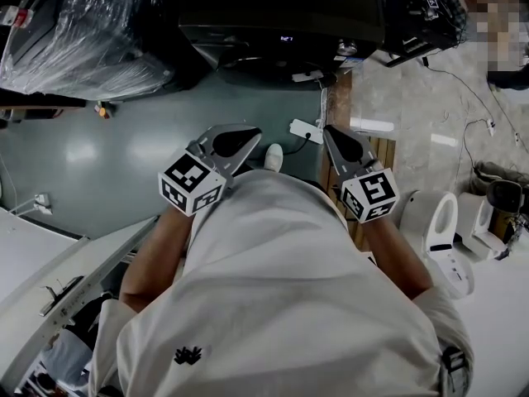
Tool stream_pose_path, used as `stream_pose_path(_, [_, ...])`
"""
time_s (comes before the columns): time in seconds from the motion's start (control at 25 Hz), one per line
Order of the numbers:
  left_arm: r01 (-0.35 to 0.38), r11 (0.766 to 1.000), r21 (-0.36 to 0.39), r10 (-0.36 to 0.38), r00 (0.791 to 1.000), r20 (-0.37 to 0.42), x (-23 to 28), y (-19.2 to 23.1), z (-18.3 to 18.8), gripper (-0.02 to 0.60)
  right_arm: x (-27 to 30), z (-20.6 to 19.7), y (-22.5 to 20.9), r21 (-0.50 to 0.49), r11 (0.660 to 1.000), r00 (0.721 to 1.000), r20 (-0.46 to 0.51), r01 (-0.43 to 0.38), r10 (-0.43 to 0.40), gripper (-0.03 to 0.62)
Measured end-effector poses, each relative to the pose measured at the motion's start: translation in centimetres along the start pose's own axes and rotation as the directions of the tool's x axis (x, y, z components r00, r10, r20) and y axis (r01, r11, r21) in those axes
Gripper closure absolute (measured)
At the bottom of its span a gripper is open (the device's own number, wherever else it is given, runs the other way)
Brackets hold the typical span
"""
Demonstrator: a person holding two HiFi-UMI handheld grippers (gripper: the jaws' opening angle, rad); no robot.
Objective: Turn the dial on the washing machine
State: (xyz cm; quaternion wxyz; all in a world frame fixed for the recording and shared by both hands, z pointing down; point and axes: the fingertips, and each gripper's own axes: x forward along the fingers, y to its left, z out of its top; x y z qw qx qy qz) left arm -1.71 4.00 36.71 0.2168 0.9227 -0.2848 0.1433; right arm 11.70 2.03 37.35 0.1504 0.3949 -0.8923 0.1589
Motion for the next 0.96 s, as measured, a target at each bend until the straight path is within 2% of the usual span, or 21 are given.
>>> stream_pose_path(0.96, [0.004, 1.000, -0.002, -0.004, 1.000, -0.001, 0.51, 0.17, 0.03, 0.526, 0.27, -0.28, -0.38, 0.004, 1.000, 1.000, 0.002, 0.001, -0.001, 0.592])
